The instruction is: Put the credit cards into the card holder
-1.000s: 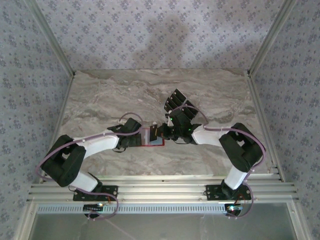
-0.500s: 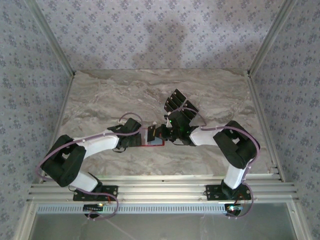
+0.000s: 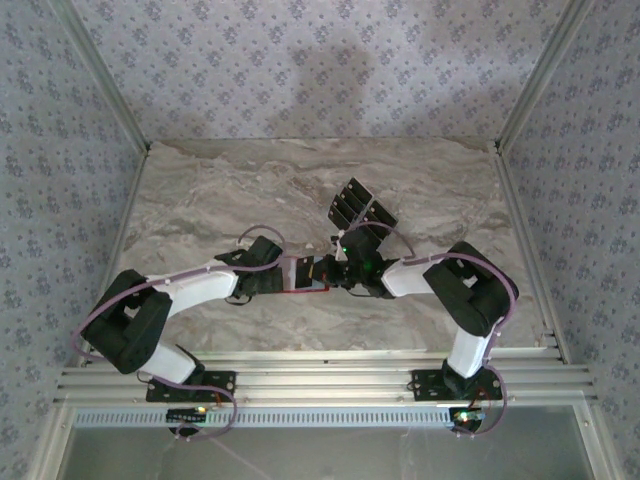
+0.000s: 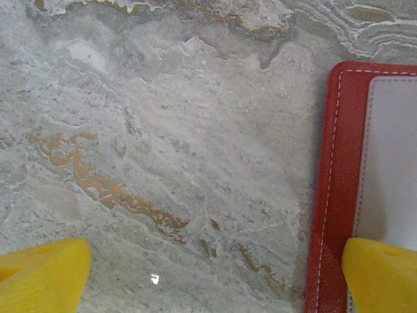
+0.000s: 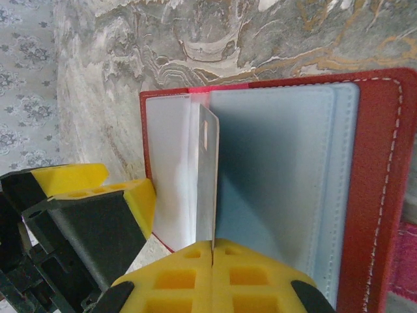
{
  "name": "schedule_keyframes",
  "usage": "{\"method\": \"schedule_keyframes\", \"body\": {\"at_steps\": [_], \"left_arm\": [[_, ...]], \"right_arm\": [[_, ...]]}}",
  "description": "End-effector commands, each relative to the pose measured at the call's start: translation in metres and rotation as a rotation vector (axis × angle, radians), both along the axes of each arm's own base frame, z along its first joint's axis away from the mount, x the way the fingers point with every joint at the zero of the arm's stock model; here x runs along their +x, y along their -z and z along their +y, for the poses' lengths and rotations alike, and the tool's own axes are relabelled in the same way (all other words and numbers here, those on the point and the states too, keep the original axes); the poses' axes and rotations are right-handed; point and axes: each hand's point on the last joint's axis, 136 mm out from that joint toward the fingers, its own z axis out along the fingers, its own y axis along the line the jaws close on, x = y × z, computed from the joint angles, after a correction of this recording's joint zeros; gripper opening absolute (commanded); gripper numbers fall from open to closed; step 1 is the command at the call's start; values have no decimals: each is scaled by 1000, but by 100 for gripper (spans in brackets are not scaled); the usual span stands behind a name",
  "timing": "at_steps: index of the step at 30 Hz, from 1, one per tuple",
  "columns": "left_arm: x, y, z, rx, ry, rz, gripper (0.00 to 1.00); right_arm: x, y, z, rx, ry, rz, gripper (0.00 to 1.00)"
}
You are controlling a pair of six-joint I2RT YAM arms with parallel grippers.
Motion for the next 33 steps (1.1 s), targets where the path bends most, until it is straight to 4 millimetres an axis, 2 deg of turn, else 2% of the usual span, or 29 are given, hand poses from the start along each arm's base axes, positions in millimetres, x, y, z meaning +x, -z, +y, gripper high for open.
{"method": "schedule_keyframes", "body": {"at_steps": [1,20,33], "left_arm": [[-23,14,20,86,1,86,98],[-24,15,20,86,2,89,99],[-14,6,16,93,8,64,99]], "right_arm": [[-4,14,-5,-16,0,33,0],[-2,15,7,36,-24,48,0],[-2,24,-6,16,-2,74,0]]}}
